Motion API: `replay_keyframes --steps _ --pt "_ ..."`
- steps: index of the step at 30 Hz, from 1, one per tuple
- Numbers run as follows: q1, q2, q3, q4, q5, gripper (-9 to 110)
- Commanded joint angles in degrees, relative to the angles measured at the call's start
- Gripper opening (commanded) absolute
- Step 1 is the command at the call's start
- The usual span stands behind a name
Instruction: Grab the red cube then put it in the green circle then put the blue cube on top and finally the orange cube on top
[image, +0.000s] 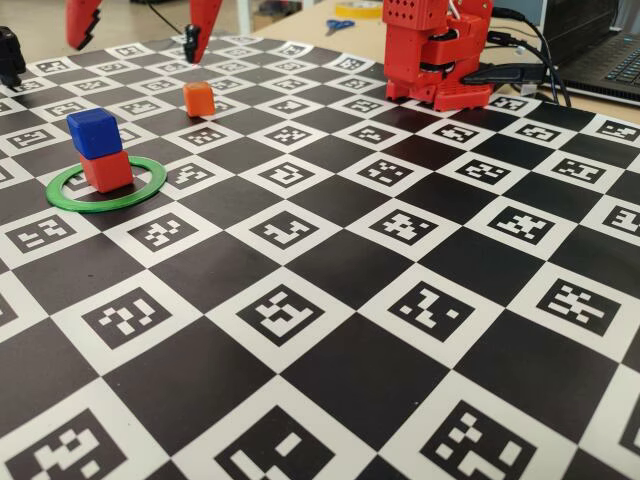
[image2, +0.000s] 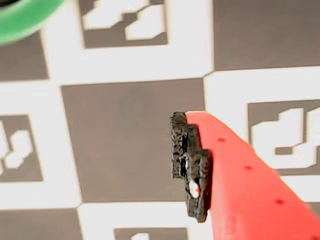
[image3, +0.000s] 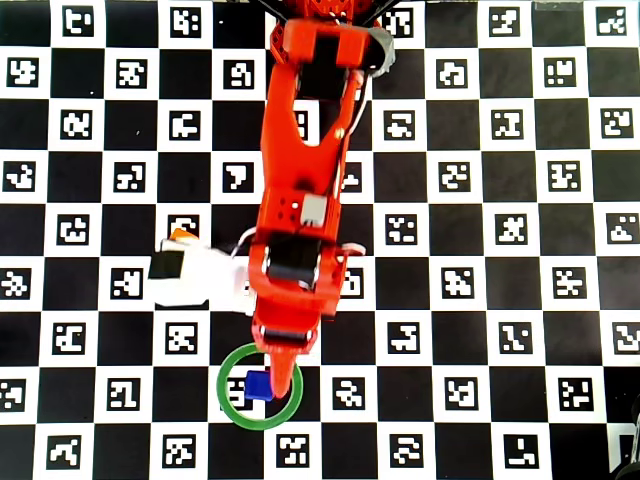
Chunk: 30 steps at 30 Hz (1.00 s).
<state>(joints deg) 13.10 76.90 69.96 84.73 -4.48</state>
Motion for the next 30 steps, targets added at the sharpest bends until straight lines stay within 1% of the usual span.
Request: replay_keyframes --steps 1,8,16,20,30 --pt "3.6 12.1 4.0 -1.4 -1.2 50" --pt "12.1 17.0 12.0 -4.0 -6.2 50" --pt "20.2 15.5 15.6 -5.1 -8.4 50" --pt "22.9 14.2 16.6 -6.3 -9.5 50" --pt "25.2 12.5 25.5 -16.0 -12.1 50"
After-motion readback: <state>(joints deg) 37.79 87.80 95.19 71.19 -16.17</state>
